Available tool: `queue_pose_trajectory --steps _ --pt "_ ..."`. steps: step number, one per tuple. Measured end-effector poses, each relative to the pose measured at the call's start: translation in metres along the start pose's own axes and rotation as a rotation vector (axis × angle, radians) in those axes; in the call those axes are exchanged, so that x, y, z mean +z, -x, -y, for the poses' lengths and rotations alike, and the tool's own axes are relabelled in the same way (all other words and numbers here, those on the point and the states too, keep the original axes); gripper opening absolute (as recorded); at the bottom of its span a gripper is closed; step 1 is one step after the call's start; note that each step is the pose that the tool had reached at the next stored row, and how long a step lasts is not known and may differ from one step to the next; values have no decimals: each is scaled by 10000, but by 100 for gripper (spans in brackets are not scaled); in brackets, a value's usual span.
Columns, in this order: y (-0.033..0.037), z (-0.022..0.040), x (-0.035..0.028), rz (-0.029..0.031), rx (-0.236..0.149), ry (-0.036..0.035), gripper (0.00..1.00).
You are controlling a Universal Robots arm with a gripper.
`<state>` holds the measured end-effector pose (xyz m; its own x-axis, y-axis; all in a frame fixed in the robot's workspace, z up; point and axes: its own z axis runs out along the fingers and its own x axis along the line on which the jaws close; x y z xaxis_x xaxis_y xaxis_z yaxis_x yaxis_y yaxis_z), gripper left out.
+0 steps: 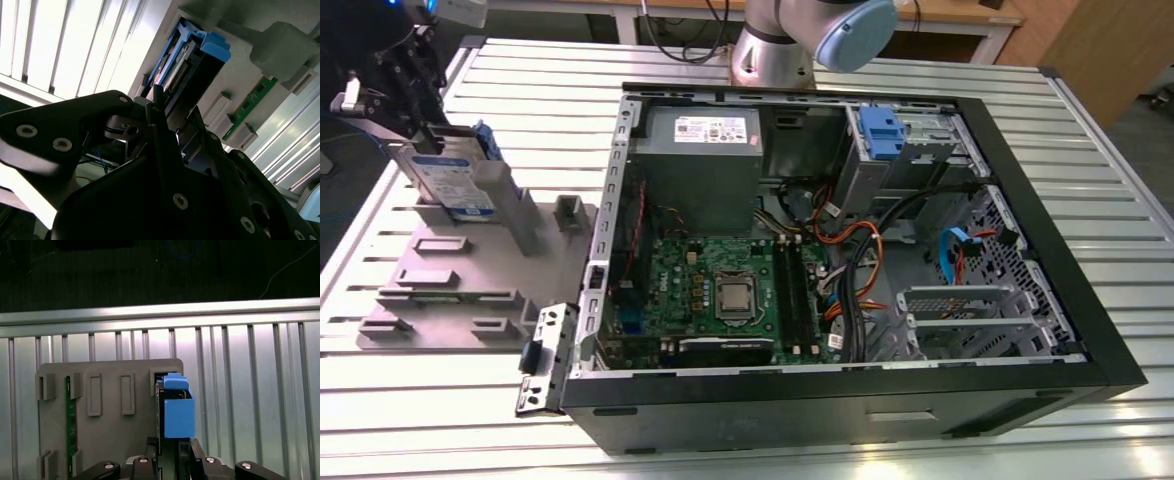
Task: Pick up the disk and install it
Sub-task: 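Pick up the disk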
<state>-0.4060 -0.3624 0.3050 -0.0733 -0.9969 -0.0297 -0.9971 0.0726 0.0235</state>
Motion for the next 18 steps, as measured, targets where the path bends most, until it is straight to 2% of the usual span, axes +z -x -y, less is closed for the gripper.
queue_pose_trajectory --steps 2,4,6,9,12,18 --pt "1 -1 -31 5 0 -8 35" --pt "3 -3 -114 -1 0 1 35" --pt "5 -4 -158 -1 0 1 35" --pt "5 -4 -157 1 -5 -1 35" --pt "5 -4 -159 -6 -240 8 35" --pt "4 -4 -159 -9 -367 12 35"
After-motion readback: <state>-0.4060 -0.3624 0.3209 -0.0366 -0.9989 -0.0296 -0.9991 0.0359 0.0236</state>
